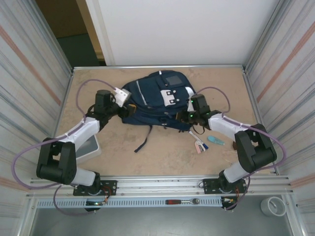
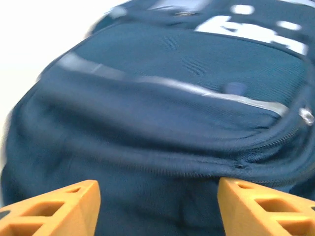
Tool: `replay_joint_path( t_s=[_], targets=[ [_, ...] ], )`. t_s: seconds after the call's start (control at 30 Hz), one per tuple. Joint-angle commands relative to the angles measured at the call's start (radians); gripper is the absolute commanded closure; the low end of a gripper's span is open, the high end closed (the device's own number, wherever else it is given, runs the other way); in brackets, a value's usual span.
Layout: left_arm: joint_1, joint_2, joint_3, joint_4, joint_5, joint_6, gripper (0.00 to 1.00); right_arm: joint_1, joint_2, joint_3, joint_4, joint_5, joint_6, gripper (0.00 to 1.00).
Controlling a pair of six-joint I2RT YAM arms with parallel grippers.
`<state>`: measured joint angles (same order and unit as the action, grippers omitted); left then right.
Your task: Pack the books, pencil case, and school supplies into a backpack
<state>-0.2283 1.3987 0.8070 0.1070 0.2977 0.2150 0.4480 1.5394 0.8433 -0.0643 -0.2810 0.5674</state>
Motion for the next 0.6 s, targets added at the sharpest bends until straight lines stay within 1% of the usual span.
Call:
replay_joint_path(
  t_s=[0.0,0.07,0.1,0.13,0.2,0.23,0.3,0.37,0.47,0.57],
  targets=[
    [0.034,-0.099,0.002,-0.010,-0.211,-0.256,0.27,0.081,-0.038,0.069,-0.062,0.040,-0.111,0.73],
    [0.028,-0.141,0.000,-0.039,-0.200,-0.306,0.25,0.093,-0.090,0.068,-0.081,0.086,-0.155,0.63],
    [0.009,-0.161,-0.011,-0.032,-0.217,-0.348,0.25,0.091,-0.120,0.059,-0.079,0.108,-0.167,0.59],
    [-0.025,-0.176,-0.022,-0.022,-0.268,-0.396,0.24,0.088,-0.145,0.051,-0.069,0.127,-0.175,0.55],
    [-0.115,-0.180,-0.027,-0.014,-0.359,-0.411,0.23,0.082,-0.171,0.033,-0.022,0.153,-0.182,0.49],
    [-0.163,-0.171,-0.023,-0.009,-0.408,-0.397,0.22,0.078,-0.168,0.029,0.003,0.154,-0.181,0.48],
    [-0.264,-0.127,0.001,-0.007,-0.521,-0.353,0.17,0.074,-0.121,0.049,0.035,0.142,-0.174,0.47],
    [-0.331,-0.067,0.031,-0.005,-0.614,-0.311,0.13,0.075,-0.063,0.077,0.046,0.141,-0.173,0.46],
    [-0.379,0.038,0.092,-0.029,-0.678,-0.275,0.10,0.075,0.009,0.094,0.078,0.140,-0.160,0.46],
    [-0.395,0.124,0.139,-0.039,-0.715,-0.254,0.08,0.073,0.056,0.096,0.091,0.142,-0.150,0.46]
  ],
)
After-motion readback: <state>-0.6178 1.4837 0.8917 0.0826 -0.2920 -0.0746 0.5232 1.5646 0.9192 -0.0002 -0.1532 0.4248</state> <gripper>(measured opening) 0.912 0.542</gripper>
